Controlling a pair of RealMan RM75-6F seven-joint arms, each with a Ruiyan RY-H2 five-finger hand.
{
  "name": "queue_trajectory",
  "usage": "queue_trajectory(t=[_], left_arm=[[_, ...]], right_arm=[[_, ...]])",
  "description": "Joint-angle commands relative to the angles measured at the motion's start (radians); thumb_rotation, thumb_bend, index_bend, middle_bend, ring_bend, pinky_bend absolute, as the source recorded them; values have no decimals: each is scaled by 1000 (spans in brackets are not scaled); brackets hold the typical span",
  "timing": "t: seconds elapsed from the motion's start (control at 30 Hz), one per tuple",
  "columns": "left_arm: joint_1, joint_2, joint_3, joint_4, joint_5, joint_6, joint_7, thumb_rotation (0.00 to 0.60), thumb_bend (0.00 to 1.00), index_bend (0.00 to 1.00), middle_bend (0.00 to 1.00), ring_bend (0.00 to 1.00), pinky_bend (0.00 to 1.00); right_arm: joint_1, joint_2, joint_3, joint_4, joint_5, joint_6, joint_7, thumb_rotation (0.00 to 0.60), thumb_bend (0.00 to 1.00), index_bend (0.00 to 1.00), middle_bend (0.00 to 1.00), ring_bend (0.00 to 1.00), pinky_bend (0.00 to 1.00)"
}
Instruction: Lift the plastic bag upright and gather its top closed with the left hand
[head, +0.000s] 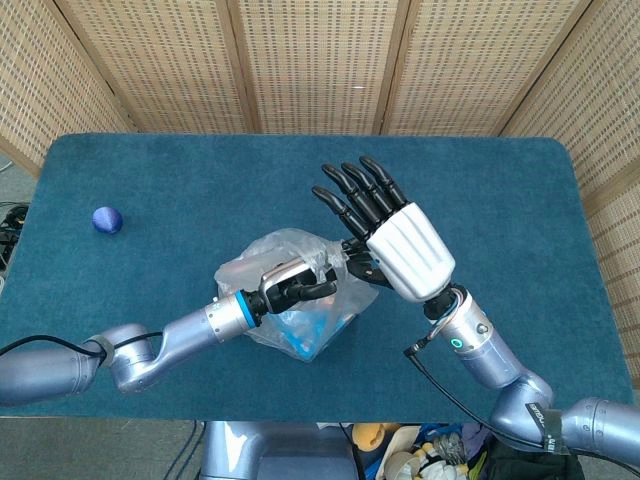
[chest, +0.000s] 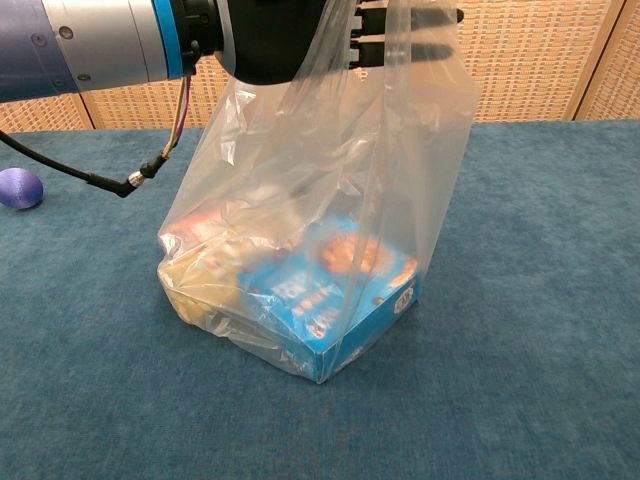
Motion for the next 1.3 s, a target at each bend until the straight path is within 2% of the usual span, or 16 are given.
queue_trajectory(t=[0.03, 0.77, 1.13, 1.3], left_arm=[[2, 0, -2, 1, 0, 2, -2, 272, 149, 0, 0, 0, 0], [34, -27, -45, -3, -19, 67, 58, 269, 150, 2, 0, 0, 0], [51, -42, -72, -17, -39, 97, 35, 272, 155, 97, 0, 0, 10], [66, -45, -82, -27, -58, 107, 21, 329, 207, 153, 62, 41, 83]], right_arm=[[-15, 17, -9, 1, -11, 7, 10, 600, 0, 0, 0, 0, 12], [-163, 136, -87, 20, -108, 118, 133, 600, 0, 0, 0, 0, 11], [-267, 172, -134, 68, -126, 210, 205, 600, 0, 0, 0, 0, 12], [-314, 178, -153, 94, -113, 244, 248, 600, 0, 0, 0, 0, 12]])
